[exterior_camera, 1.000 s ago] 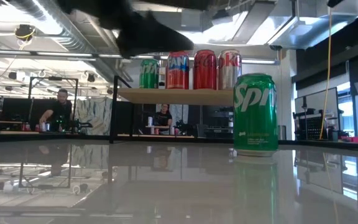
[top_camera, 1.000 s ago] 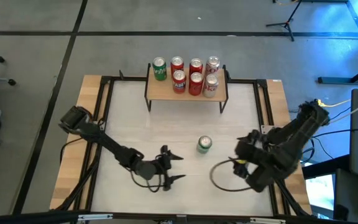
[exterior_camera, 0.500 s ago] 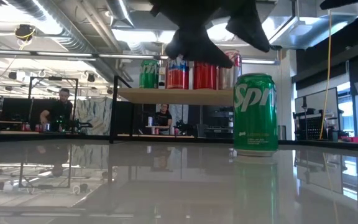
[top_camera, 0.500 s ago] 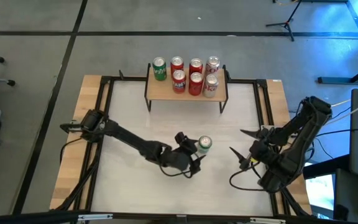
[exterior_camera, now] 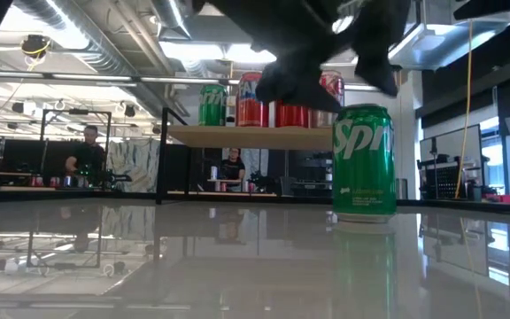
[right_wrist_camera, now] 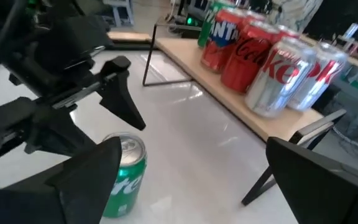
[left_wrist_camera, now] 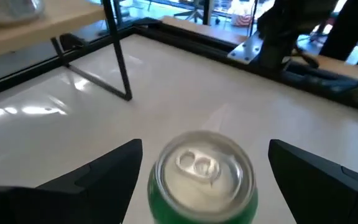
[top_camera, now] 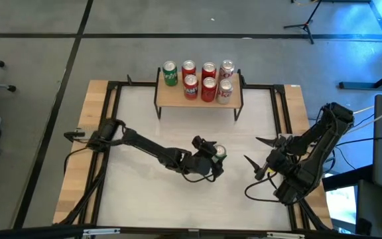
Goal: Place canned beverage on shelf
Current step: Put the green soda can on the shelf
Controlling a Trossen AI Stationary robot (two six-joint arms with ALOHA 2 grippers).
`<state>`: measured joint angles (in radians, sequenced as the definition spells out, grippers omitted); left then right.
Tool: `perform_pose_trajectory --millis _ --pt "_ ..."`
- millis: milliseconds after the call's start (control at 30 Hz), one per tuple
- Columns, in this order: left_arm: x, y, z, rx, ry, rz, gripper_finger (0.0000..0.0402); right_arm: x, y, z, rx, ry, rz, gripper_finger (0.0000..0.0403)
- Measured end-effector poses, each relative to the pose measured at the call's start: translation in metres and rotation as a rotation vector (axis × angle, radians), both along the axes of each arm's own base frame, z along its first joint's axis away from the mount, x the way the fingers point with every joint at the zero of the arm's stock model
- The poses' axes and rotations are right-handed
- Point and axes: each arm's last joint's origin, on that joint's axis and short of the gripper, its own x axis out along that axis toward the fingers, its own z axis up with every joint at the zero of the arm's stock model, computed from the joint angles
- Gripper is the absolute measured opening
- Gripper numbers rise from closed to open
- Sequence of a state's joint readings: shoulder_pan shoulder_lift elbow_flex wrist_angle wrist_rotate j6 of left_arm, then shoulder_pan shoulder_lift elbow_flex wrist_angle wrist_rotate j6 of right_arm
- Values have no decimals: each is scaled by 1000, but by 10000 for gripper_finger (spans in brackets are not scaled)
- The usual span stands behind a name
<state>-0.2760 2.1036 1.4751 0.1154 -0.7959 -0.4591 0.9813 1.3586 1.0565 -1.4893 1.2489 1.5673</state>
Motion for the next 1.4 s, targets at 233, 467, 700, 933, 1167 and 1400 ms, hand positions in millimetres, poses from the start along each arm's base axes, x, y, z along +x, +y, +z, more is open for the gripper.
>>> perform_pose_trajectory --millis 233,467,700,933,1167,1400 --pt "4 -5 -21 45 22 22 339 1 2 -1 37 9 -5 397" --pt "5 -4 -27 64 29 51 339 2 3 -2 56 -2 -5 397" --pt "4 3 -30 132 97 70 339 2 4 -2 60 -5 -4 397" --pt "-2 -6 -36 217 214 19 339 2 4 -2 65 1 -6 397" --pt "-14 -10 -44 270 316 78 339 2 4 -2 72 -4 -5 397" --pt "-25 -6 -51 316 396 156 339 5 7 -3 64 5 17 397"
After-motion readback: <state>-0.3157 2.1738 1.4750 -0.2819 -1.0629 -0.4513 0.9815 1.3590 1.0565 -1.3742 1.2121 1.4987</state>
